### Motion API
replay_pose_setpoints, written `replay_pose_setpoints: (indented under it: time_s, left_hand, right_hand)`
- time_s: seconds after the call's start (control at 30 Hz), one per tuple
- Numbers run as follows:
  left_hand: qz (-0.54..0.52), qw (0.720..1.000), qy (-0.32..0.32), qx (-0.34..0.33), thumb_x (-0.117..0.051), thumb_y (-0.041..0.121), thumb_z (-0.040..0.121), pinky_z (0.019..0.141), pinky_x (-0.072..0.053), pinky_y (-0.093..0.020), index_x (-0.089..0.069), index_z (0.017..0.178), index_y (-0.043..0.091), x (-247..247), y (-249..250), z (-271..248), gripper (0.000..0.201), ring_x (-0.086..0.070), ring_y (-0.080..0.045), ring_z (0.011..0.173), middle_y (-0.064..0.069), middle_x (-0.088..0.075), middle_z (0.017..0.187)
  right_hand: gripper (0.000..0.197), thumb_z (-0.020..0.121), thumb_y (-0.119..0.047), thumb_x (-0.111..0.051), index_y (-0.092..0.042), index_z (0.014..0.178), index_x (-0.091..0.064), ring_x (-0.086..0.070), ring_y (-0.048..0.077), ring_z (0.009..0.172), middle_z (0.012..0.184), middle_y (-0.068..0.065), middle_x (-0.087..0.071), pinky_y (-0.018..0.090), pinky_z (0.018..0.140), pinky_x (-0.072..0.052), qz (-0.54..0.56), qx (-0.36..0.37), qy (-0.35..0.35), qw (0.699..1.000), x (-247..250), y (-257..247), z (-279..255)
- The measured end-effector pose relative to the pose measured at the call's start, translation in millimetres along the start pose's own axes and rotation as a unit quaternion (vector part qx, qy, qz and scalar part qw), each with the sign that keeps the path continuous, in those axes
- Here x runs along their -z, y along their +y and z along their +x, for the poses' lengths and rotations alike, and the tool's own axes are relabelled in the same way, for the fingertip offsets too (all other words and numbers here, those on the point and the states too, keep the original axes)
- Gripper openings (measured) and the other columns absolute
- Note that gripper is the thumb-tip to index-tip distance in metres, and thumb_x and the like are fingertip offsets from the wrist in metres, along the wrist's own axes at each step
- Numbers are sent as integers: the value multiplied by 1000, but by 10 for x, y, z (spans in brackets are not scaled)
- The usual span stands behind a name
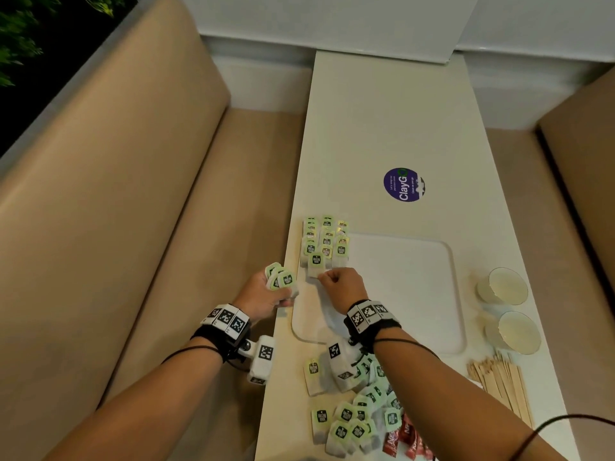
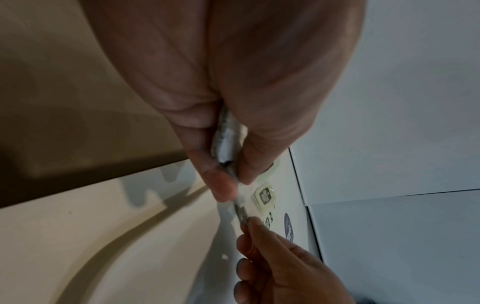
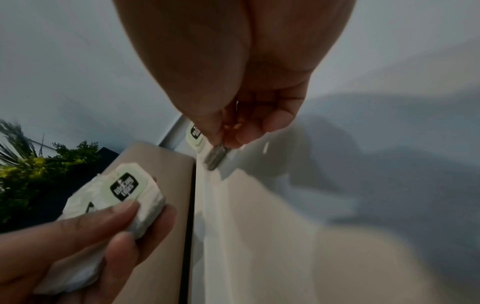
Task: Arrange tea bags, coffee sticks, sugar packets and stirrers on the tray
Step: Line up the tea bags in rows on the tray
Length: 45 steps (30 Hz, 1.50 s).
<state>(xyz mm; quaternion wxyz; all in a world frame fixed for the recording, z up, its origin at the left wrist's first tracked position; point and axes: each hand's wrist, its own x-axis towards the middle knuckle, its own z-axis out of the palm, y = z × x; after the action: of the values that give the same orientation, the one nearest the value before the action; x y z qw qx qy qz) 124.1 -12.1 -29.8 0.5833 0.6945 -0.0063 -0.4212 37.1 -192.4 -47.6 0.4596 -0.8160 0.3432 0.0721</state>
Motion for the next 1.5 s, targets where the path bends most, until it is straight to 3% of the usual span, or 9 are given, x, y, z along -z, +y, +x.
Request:
replay_pose_setpoints:
  time_s: [0.1,0.27,0.37,0.63,0.83,0.97,1.17,1.33,1.5]
  left_hand:
    - [-6,1000,14,3,-68,-10,87,69,-62,-31,-60,98,12,5,1,32,26,-69,-20,83,-10,-70,94]
    - [63,997,39,-10,-70,2,91,79,-59,-43,-67,97,13,108,-75,124,13,-67,-18,75,-5,-74,88]
    - [78,996,45,-13,-69,4,92,66,-55,-31,-68,93,14,119,-88,134,10,-63,-11,63,-1,-72,80]
    - [59,997,52,-4,-73,8,91,68,-57,-32,-67,95,15,106,-112,165,10,-64,-15,68,-2,-73,82]
    - [64,997,44,-10,-71,9,92,53,-51,-21,-65,96,10,52,-83,167,7,-60,-7,54,-2,-71,75]
    - [70,997,23,-3,-72,14,92,60,-53,-28,-68,98,9,15,-98,195,9,-63,-14,63,-6,-73,81]
    - [71,997,1,-9,-74,14,90,61,-51,-32,-68,100,13,-73,-98,213,12,-60,-16,61,-2,-73,78]
    - [71,997,-19,-12,-74,13,90,60,-51,-26,-68,109,15,-184,-60,216,20,-65,-8,67,-4,-76,93]
    - [54,999,-6,4,-74,18,91,66,-54,-27,-68,108,15,-257,-34,280,18,-70,-15,82,-5,-76,97]
  right_hand:
    - [51,99,-26,-58,-18,50,-47,-43,13,51,52,-2,-47,27,55,-36,-24,-17,-7,1000,-72,-74,72]
    - [34,97,-29,-58,-5,81,-76,-68,30,79,82,12,-74,37,78,-57,-18,-47,-10,999,-197,-144,146]
    - [34,96,-31,-60,-6,80,-76,-68,30,80,82,11,-74,37,79,-57,-18,-52,-9,998,-203,-176,168]
    - [42,94,-32,-61,-18,54,-58,-56,23,62,61,1,-59,30,66,-49,-23,-54,4,998,-203,-159,175]
    - [52,96,-36,-61,-17,48,-52,-48,19,53,51,0,-50,30,63,-44,-29,-35,10,999,-131,-80,66]
    - [44,98,-38,-60,-9,67,-69,-55,19,60,63,8,-65,32,67,-48,7,16,-18,1000,-103,-31,-91]
    - [20,95,-34,-66,-34,77,-73,-60,-7,62,70,-14,-69,14,64,-42,66,42,-62,995,-91,48,-281]
    - [22,94,-36,-68,-20,82,-78,-58,3,60,69,-4,-70,25,65,-50,82,28,-58,995,-77,153,-257]
    - [30,96,-35,-66,-12,79,-76,-57,9,60,68,1,-70,29,66,-50,52,24,-35,998,23,179,-156]
